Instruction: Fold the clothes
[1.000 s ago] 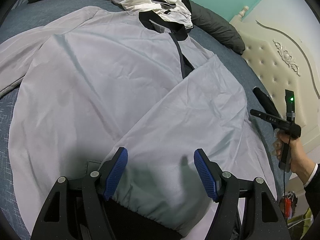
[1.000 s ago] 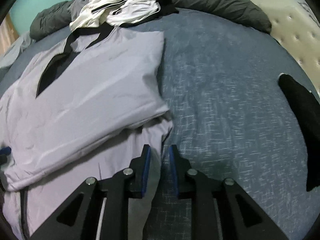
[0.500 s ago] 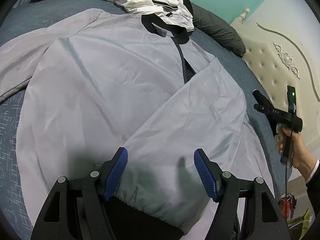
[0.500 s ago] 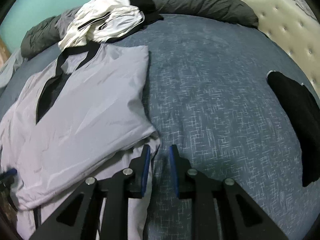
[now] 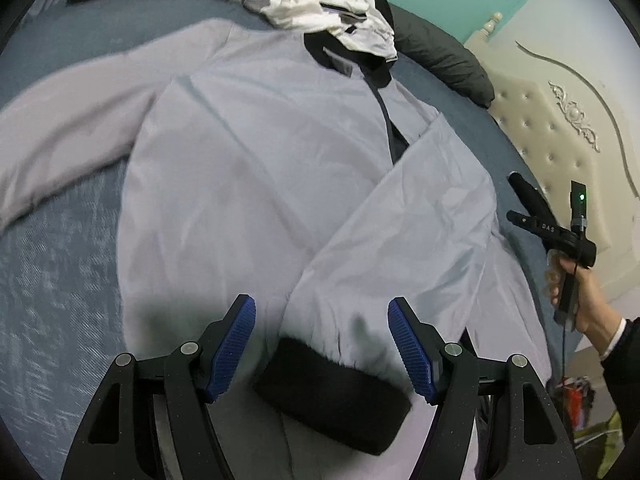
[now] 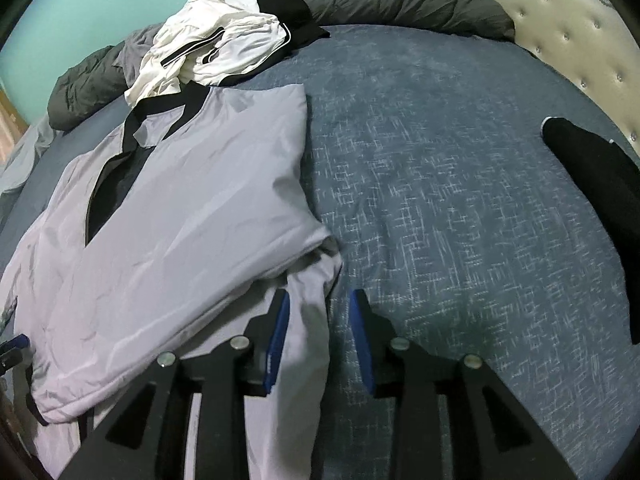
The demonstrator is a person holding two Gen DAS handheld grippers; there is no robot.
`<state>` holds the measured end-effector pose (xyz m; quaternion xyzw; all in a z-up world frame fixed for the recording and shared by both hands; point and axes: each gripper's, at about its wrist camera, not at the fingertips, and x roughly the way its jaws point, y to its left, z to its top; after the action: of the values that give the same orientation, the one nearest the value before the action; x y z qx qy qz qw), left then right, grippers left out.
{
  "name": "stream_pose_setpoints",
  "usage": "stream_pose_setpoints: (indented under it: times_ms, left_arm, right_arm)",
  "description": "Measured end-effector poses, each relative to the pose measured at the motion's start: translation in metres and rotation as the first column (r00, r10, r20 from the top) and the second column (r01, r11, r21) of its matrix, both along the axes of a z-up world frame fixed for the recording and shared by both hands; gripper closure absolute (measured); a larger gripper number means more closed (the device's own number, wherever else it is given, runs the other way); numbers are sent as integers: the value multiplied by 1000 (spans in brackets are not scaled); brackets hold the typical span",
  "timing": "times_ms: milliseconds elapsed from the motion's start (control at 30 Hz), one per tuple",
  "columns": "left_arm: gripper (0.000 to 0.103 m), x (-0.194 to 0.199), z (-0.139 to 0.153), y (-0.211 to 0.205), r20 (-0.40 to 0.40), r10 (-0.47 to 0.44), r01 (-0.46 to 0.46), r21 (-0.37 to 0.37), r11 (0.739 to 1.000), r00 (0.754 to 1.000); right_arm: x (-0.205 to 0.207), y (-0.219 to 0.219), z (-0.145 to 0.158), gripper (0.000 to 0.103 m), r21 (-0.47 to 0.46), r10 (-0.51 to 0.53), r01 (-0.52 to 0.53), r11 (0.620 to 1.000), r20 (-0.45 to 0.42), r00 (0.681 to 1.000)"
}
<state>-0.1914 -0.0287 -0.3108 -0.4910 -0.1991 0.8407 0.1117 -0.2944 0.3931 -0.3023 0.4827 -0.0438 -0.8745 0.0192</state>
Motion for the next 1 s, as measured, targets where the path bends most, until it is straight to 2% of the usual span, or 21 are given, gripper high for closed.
stream_pose_setpoints:
  times_ms: [133, 233, 300, 367, 433, 533, 700, 833, 900, 933, 1000]
  left_arm:
    - [33, 3, -5, 12, 4, -51, 51, -17, 999, 999]
    - [48, 6, -7, 13, 12, -59, 59, -32, 998, 998]
    - [66, 8, -7, 12, 10, -59, 59, -29, 998, 998]
    - [76, 8, -8, 9, 7, -60, 60, -25, 998, 998]
    - [79, 9, -8, 7, 6, -64, 64, -19, 998, 998]
    - [88, 11, -2, 5, -22, -66, 65, -24, 998, 998]
    - [91, 15, 23, -10, -103, -26, 20, -54, 998, 994]
    - [91, 13, 29, -23, -124, 25, -33, -66, 997, 992]
    - [90, 12, 26, -26, -118, 43, -52, -68, 996, 992]
    - [90, 11, 22, -27, -106, 47, -55, -71, 996, 993]
    - [88, 10, 20, -30, -102, 68, -76, -76, 994, 992]
  right_arm:
    - [2, 11, 4, 72, -13, -40, 40, 999, -7, 999]
    - [4, 17, 7, 72, -21, -62, 62, 998, -12, 998]
    - [5, 19, 8, 72, -23, -68, 68, 997, -13, 998]
    - [6, 20, 9, 71, -25, -74, 74, 997, -14, 997]
    - [7, 19, 8, 71, -27, -72, 72, 997, -10, 997]
    - [8, 14, 7, 71, -25, -62, 62, 998, -6, 998]
    - [8, 11, 8, 71, -22, -47, 47, 999, -6, 999]
    - [5, 9, 7, 71, -17, -32, 32, 999, 1, 999]
    - [3, 6, 5, 66, -9, -19, 19, 1000, 9, 1000]
    - [1, 4, 2, 60, 0, -10, 10, 1000, 16, 1000]
    - [-4, 0, -4, 58, 24, 8, -8, 1000, 30, 1000]
